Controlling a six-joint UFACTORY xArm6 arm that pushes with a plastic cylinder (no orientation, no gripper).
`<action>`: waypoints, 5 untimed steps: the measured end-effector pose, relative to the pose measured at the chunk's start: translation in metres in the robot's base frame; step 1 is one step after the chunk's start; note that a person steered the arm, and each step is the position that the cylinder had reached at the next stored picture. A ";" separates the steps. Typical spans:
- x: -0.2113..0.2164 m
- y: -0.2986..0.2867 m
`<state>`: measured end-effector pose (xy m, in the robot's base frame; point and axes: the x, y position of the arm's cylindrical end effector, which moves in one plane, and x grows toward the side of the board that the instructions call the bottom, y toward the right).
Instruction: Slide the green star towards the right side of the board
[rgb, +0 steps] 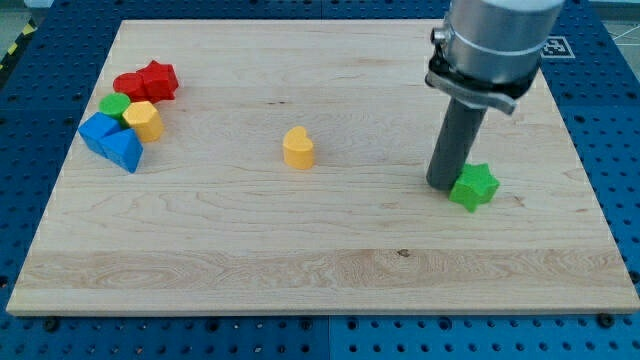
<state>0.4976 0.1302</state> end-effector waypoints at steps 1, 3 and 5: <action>0.026 0.010; 0.030 0.027; 0.017 -0.003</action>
<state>0.5147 0.1267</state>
